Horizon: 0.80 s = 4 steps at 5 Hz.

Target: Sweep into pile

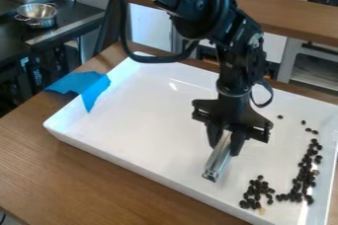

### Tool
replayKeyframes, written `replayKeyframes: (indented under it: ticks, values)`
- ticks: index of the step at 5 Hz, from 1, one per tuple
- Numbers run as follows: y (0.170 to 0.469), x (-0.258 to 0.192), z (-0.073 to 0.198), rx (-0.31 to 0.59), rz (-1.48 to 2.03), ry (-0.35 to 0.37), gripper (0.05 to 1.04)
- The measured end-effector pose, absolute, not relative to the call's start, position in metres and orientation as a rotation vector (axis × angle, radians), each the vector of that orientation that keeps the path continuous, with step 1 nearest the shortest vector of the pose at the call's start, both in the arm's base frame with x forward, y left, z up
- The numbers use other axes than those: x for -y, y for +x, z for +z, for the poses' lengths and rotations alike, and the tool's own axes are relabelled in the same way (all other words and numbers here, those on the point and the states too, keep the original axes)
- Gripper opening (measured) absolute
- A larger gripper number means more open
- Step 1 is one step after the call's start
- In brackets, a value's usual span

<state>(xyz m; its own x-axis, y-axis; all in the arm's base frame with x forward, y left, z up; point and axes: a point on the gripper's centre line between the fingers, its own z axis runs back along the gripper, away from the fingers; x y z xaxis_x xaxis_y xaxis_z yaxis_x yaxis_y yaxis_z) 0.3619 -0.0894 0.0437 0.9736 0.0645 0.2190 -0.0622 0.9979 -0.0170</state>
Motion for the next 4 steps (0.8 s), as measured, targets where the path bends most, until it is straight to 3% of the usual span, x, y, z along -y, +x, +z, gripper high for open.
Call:
replayKeyframes:
  ticks: [4]
  values:
    - [0.350, 0.123, 0.026, 0.259, 0.099, 0.022, 0.369]
